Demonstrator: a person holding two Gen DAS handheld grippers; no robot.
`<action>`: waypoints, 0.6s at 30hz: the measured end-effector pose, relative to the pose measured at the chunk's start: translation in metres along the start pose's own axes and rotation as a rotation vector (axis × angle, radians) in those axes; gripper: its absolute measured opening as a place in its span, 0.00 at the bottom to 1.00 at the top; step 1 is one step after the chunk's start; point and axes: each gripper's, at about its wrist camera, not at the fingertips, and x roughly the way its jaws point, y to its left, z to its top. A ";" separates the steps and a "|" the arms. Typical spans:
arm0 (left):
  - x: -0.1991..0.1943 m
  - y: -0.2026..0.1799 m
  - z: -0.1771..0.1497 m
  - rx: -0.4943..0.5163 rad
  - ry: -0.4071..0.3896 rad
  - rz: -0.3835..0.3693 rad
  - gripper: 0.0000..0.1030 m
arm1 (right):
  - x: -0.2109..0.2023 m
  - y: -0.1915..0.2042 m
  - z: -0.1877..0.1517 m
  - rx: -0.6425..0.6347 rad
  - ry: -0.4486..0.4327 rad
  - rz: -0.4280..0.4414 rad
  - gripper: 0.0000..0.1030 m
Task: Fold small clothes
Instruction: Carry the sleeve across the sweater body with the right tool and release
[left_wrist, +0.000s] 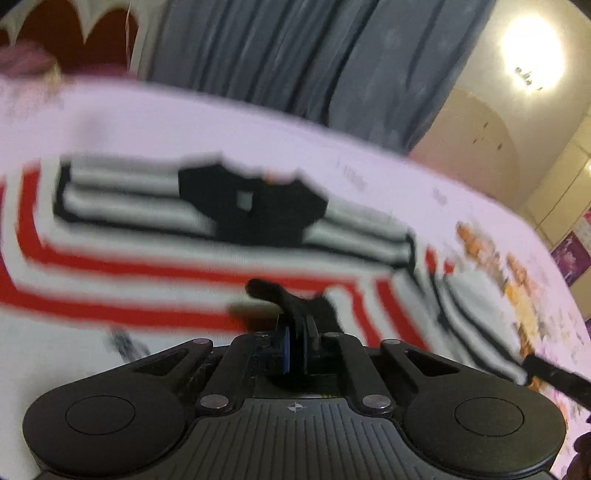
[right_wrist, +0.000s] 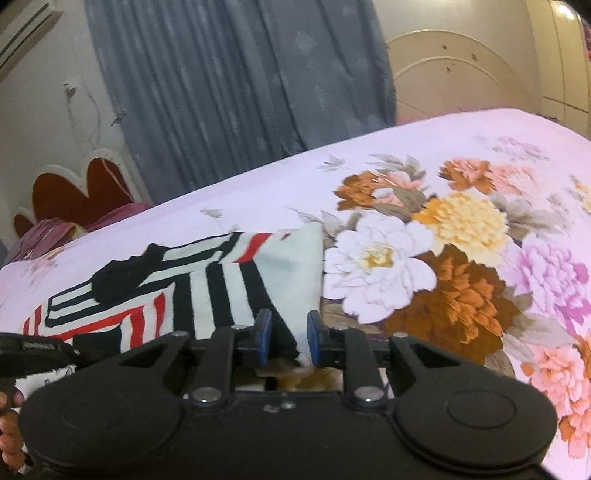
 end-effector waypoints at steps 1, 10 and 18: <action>-0.010 0.002 0.006 0.007 -0.034 0.000 0.05 | 0.002 0.000 0.001 0.006 0.000 0.003 0.21; -0.041 0.087 0.006 -0.025 -0.054 0.162 0.05 | 0.020 0.021 0.003 -0.026 0.041 0.061 0.25; -0.025 0.097 -0.012 -0.036 -0.037 0.260 0.65 | 0.046 0.029 -0.004 -0.078 0.124 0.082 0.36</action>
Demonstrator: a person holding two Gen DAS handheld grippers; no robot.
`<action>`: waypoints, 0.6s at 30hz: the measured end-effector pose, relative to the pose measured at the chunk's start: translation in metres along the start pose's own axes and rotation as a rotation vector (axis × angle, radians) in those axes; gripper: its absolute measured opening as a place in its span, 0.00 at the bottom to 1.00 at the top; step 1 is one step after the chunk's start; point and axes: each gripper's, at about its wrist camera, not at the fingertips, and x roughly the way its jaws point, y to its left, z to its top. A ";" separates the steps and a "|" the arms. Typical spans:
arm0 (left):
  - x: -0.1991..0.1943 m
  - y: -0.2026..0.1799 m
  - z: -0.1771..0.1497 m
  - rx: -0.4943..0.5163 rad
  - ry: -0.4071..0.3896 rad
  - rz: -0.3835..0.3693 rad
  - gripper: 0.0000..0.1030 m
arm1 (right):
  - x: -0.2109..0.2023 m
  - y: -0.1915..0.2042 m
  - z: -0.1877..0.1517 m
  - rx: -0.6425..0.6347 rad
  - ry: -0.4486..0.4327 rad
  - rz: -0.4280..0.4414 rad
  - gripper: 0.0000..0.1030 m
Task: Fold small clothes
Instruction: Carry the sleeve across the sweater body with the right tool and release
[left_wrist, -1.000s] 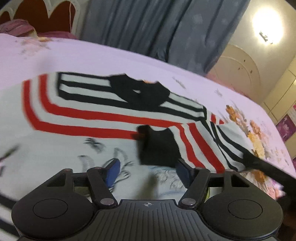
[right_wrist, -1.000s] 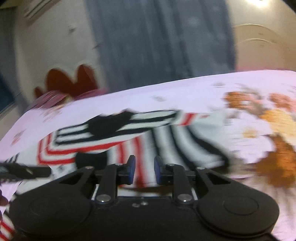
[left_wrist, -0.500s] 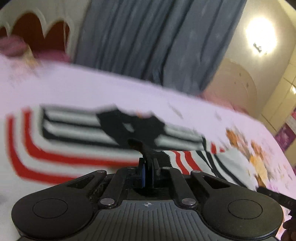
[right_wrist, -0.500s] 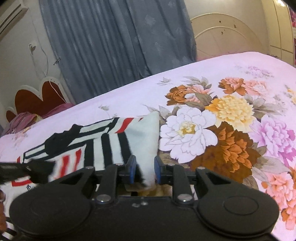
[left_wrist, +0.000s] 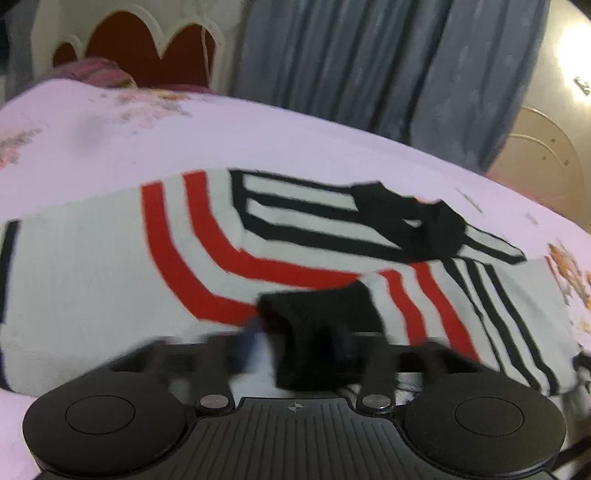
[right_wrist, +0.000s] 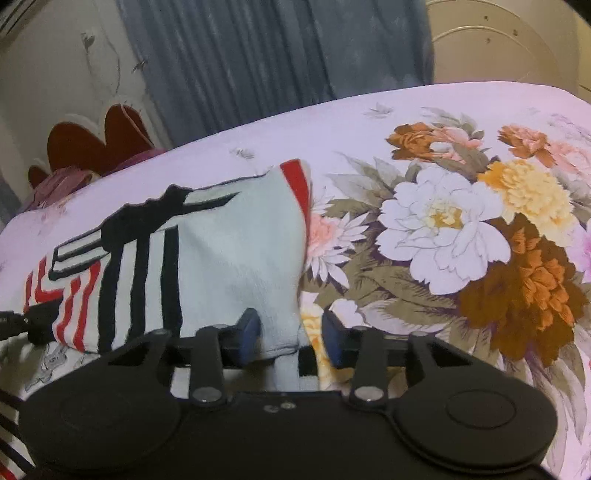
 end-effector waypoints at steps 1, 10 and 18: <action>0.000 0.001 0.002 -0.003 -0.011 -0.011 0.66 | 0.000 -0.002 0.006 0.005 -0.025 0.009 0.38; 0.024 -0.005 0.016 0.023 0.040 -0.113 0.05 | 0.082 -0.013 0.077 0.073 -0.006 0.023 0.35; 0.029 -0.012 0.012 0.128 -0.009 -0.045 0.12 | 0.090 -0.021 0.060 0.006 -0.008 -0.116 0.11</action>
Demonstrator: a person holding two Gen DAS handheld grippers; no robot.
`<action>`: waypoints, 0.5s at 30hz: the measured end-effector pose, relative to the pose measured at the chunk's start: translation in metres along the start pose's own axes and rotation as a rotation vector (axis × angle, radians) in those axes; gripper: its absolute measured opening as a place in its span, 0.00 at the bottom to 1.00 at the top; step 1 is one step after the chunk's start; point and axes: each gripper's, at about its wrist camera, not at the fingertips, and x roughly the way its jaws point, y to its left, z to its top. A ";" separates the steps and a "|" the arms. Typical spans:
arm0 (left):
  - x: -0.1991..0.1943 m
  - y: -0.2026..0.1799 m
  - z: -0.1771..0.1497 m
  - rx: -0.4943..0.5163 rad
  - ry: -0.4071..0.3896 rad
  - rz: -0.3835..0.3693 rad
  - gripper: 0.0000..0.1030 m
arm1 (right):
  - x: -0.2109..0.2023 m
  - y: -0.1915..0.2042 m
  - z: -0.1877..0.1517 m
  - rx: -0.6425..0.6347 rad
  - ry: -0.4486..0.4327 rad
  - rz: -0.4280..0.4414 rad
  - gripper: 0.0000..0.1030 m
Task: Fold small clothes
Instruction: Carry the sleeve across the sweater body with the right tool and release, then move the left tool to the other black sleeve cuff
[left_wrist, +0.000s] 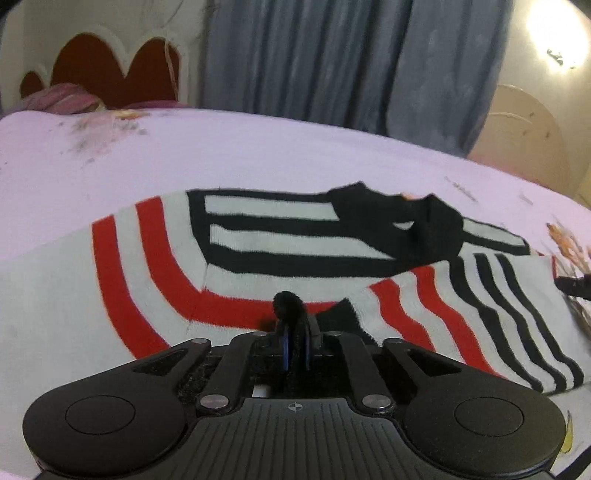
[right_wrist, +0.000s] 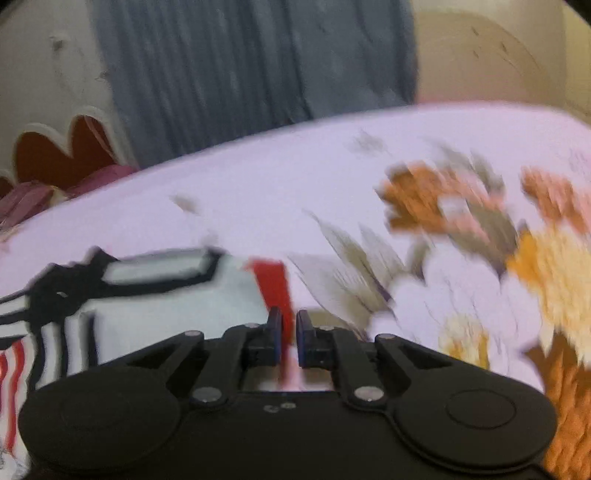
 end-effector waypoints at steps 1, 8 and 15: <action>-0.003 0.001 0.001 0.005 0.005 0.009 0.26 | -0.004 0.003 0.001 -0.020 -0.005 -0.018 0.15; -0.030 -0.047 0.013 0.054 -0.071 -0.057 0.59 | -0.040 0.040 -0.006 -0.169 -0.056 0.156 0.28; 0.016 -0.099 0.014 0.091 0.025 -0.096 0.59 | -0.014 0.093 -0.027 -0.395 -0.015 0.152 0.18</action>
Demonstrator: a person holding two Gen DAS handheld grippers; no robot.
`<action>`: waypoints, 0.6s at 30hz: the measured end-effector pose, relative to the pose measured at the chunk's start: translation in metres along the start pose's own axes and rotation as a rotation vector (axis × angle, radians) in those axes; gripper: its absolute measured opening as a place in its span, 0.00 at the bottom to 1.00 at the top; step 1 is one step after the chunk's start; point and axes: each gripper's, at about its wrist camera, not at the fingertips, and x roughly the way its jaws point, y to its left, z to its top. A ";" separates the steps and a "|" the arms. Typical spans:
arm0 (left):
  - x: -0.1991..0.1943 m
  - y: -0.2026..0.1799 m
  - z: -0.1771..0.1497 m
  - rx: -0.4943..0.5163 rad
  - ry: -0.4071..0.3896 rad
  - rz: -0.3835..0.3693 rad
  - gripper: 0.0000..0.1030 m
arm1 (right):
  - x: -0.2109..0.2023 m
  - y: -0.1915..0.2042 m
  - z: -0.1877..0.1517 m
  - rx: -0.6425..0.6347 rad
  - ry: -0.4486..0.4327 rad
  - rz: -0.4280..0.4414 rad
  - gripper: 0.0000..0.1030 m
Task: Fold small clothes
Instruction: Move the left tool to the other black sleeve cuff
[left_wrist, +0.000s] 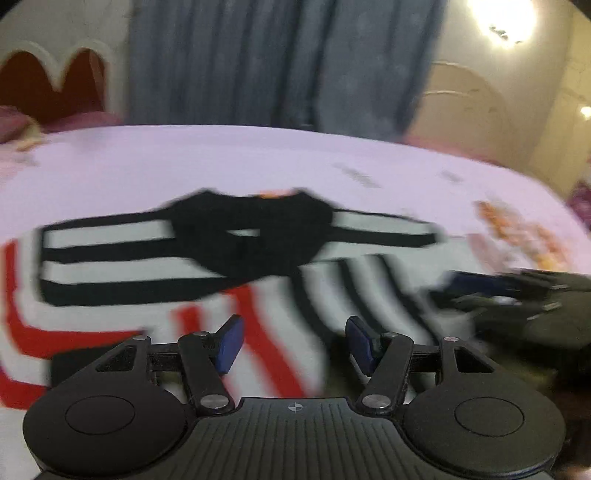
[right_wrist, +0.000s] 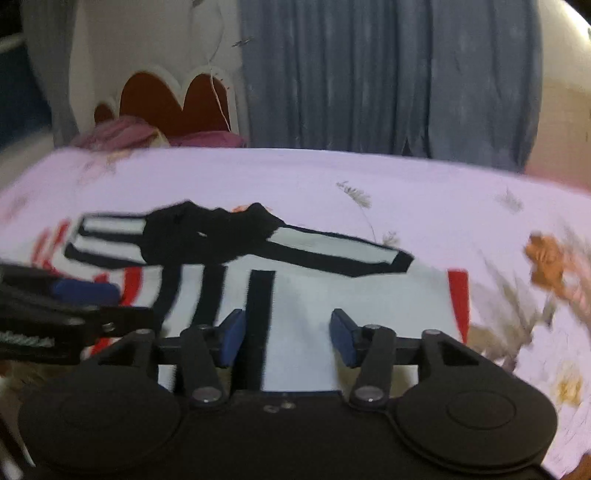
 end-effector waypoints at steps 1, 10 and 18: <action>-0.001 0.012 -0.001 -0.003 0.002 0.050 0.58 | 0.004 -0.016 0.000 0.035 0.033 -0.057 0.02; -0.038 0.008 -0.009 0.022 -0.059 0.048 0.59 | -0.027 -0.051 0.004 0.160 0.026 -0.098 0.27; -0.037 -0.013 -0.049 0.003 -0.031 0.060 0.59 | -0.058 0.013 -0.048 -0.024 0.097 -0.091 0.26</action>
